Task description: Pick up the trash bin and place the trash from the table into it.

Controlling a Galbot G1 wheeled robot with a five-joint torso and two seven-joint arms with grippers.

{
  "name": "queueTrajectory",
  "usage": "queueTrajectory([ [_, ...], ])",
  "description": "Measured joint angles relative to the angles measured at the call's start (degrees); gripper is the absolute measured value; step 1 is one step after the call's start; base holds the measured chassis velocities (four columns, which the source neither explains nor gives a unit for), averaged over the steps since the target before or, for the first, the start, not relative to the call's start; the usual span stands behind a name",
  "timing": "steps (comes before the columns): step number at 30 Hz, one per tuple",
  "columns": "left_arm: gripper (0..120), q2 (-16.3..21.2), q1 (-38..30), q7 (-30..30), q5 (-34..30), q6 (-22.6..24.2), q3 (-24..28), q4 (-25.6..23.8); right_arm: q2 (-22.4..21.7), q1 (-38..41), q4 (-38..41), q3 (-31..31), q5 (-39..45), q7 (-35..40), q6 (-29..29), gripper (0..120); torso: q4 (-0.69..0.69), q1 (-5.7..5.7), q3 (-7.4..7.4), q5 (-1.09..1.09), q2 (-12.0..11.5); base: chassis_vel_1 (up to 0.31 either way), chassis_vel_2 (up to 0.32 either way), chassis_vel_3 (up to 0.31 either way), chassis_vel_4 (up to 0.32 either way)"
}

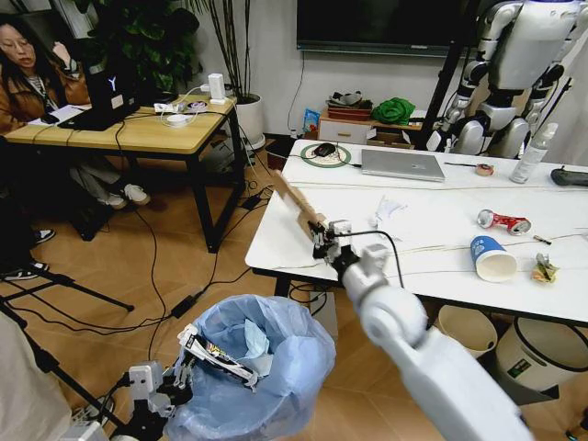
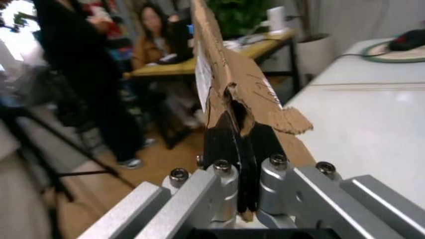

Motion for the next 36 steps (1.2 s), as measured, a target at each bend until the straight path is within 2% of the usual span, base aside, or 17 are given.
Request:
queueTrajectory([
  [4,0,0.09,-0.16,-0.33,-0.81,0.08,-0.21,-0.24,-2.88,-3.42,4.66,-1.61,1.90,-1.85,2.01,0,0.01,0.00,0.00,-0.01,0.00,0.000,0.000,0.000,0.000],
  [9,0,0.06,-0.35,-2.65,-3.42,1.08,-0.81,-0.55,-5.83,-9.50,8.28,-8.42,1.05,-6.13,6.55,0,0.02,0.00,0.00,-0.01,0.00,0.000,0.000,0.000,0.000],
  [19,0,0.10,-0.39,-3.67,-4.64,1.76,-1.57,-0.94,-4.99,-10.75,6.68,-14.64,-1.36,-8.86,9.95,0,0.02,0.00,0.00,-0.01,0.00,0.000,0.000,0.000,0.000],
  [36,0,0.19,-0.97,-4.06,-5.76,2.23,-2.40,-1.25,-4.78,-10.92,5.58,-16.98,-4.91,-10.22,11.46,0,0.02,0.01,0.01,-0.01,0.00,0.000,0.000,0.000,0.000],
])
